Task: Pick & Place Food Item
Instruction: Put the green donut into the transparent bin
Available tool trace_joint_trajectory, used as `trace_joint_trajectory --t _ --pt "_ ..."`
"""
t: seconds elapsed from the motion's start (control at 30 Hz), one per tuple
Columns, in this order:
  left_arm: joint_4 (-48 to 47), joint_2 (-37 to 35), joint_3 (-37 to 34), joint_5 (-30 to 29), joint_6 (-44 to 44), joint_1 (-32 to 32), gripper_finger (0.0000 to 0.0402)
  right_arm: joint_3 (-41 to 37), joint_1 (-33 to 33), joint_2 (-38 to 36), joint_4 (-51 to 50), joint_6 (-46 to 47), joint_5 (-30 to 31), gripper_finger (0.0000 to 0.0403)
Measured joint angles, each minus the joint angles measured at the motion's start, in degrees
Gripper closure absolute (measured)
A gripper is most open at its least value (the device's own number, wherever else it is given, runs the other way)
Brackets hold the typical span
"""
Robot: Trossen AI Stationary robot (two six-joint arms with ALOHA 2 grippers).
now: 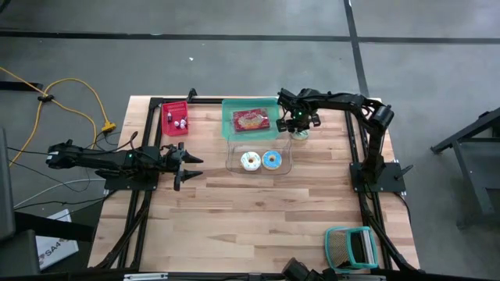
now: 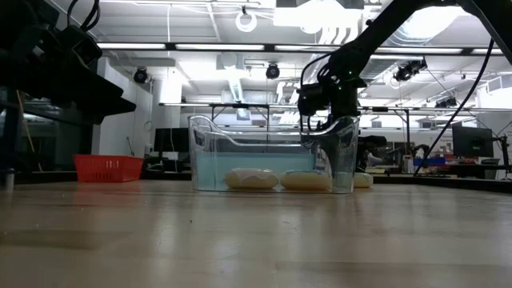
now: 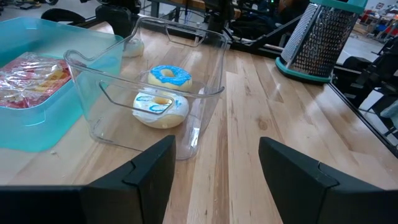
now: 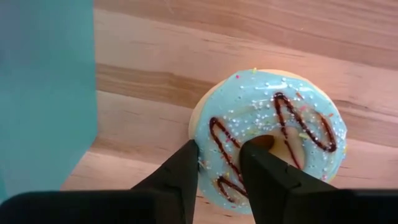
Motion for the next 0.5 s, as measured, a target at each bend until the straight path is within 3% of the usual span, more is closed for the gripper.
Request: trace_joint_trajectory --t 0.5 --pt "0.0 0.0 0.0 0.0 0.0 0.0 0.0176 0.0 0.0 0.0 0.7 -1.0 0.6 0.0338"
